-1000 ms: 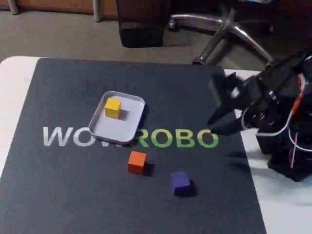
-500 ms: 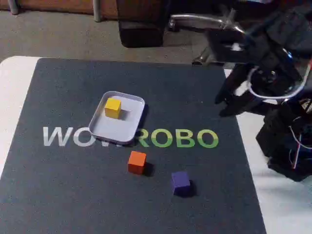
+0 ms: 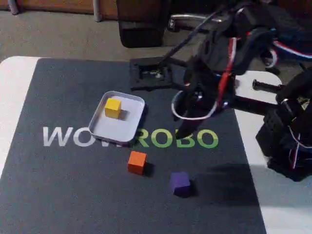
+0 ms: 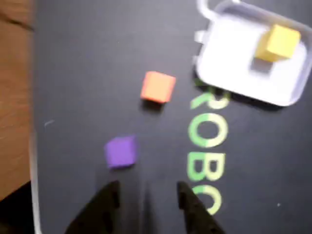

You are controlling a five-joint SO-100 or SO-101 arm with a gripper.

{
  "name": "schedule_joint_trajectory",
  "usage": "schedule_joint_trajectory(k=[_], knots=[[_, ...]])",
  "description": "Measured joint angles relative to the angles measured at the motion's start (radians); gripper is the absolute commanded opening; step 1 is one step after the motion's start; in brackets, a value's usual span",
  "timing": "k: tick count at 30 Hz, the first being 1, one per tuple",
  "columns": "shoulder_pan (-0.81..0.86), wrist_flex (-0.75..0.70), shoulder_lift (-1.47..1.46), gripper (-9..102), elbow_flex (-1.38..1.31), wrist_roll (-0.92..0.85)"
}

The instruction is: Move blocks one by one until all three blocks are in the tray.

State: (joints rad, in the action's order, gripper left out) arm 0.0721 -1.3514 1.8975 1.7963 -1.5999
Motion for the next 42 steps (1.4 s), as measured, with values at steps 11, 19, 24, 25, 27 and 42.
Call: schedule_joint_trajectory(k=[11,19,24,25,27,42], knots=[[0.063,0.179,-0.166,17,0.064,-0.081],[0.064,0.276,-0.302,19,0.064,-0.106],[0.055,0.327,-0.383,19,0.061,-0.11],[0.052,0.33,-0.407,19,0.055,-0.11],[0.051,0.333,-0.449,20,0.031,-0.109],[-0.011,0.334,-0.69,20,-0.276,0.009]])
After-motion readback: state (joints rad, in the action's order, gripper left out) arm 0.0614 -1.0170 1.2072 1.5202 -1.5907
